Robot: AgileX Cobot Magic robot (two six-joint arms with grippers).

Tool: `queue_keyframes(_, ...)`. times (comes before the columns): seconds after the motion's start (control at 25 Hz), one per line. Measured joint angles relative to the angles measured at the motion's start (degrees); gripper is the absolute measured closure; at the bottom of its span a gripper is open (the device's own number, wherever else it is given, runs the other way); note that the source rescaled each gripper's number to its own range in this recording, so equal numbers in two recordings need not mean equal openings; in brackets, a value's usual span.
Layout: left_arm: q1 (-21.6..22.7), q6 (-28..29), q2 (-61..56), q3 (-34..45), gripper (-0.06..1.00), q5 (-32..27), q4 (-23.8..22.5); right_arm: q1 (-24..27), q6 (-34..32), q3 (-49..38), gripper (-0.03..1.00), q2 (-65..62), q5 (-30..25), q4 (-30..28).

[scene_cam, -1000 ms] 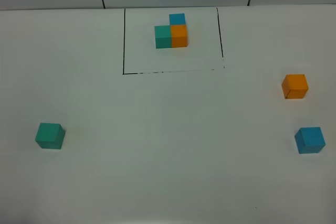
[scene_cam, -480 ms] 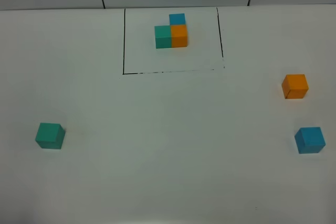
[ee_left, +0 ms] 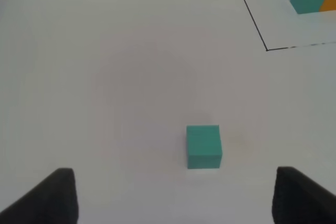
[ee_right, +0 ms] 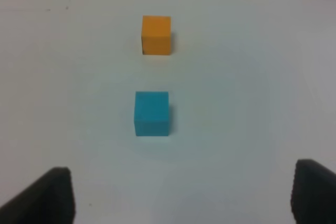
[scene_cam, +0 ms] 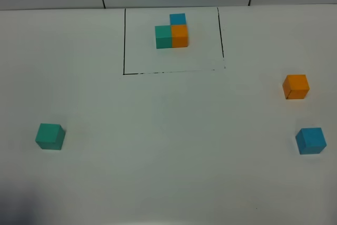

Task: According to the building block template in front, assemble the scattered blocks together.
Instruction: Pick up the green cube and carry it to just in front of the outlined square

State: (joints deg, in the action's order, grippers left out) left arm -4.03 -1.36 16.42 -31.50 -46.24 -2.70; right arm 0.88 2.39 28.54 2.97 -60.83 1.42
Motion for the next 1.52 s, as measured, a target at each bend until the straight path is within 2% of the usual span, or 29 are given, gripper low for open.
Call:
queue_keyframes(0.48, 0.0, -0.4, 20.4, -1.1, 0.26, 4.6, 0.2, 0.0, 0.0, 0.0, 0.26, 0.0, 0.0, 0.3)
queue_keyframes(1.04, 0.0, -0.5, 57.2, -12.3, 0.26, 5.8, 0.6, 0.0, 0.0, 0.0, 0.26, 0.0, 0.0, 0.4)
queue_keyframes(1.36, 0.0, -3.5, 69.7, -13.9, 0.26, 7.5, 6.9, 0.0, 0.0, 0.0, 0.26, 0.0, 0.0, 0.7)
queue_keyframes(1.52, 0.0, -3.5, 73.0, -14.0, 0.26, 8.5, 7.4, 0.0, 0.0, 0.0, 0.26, 0.0, 0.0, 0.8)
